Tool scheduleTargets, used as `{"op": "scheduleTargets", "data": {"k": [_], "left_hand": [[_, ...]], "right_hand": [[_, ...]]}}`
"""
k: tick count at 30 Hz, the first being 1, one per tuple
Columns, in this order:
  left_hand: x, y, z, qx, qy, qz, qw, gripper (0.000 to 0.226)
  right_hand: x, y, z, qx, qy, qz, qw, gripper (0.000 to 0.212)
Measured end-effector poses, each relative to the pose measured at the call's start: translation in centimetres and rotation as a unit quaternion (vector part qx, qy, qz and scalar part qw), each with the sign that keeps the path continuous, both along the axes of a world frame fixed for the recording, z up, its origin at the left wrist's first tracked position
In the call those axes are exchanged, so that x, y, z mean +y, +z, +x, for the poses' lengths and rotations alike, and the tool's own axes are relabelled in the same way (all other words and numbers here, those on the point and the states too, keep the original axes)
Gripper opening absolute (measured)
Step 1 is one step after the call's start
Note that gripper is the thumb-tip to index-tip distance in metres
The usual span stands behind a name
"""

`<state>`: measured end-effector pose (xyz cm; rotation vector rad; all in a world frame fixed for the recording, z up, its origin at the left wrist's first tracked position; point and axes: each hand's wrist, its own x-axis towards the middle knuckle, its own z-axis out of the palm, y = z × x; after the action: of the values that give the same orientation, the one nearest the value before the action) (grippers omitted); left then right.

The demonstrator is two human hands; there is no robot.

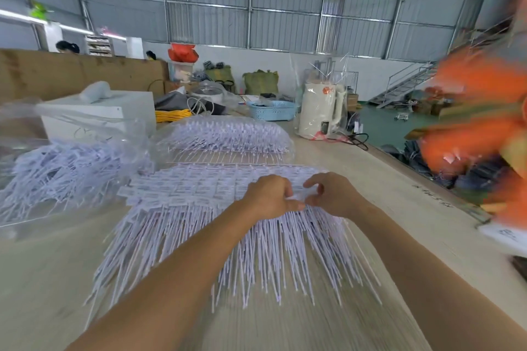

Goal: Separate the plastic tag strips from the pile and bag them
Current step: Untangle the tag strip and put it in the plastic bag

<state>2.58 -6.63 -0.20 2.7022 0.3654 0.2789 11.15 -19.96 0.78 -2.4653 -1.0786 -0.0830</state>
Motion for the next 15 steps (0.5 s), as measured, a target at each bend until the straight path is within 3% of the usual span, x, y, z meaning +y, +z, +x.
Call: {"op": "scheduleTargets", "data": {"k": [5, 8, 10, 12, 15], "left_hand": [[-0.2, 0.0, -0.1, -0.046, -0.006, -0.034, 0.998, 0.030], [-0.3, 1.3, -0.6, -0.059, -0.026, -0.174, 0.983, 0.035], [-0.6, 2.4, -0.9, -0.064, -0.050, -0.212, 0.974, 0.030], [-1.0, 3.4, -1.0, -0.098, -0.059, -0.206, 0.972, 0.026], [-1.4, 4.4, -1.2, -0.115, -0.051, -0.208, 0.970, 0.038]], "right_hand": [[-0.4, 0.4, -0.1, -0.014, 0.010, 0.007, 1.000, 0.010], [-1.5, 2.0, -0.4, 0.112, 0.056, 0.127, 0.984, 0.015], [-2.1, 3.0, -0.7, 0.209, 0.091, 0.200, 0.953, 0.013], [-2.4, 3.9, -0.9, 0.241, 0.111, 0.206, 0.942, 0.008], [-2.6, 4.8, -1.1, 0.227, 0.127, 0.165, 0.951, 0.005]]}}
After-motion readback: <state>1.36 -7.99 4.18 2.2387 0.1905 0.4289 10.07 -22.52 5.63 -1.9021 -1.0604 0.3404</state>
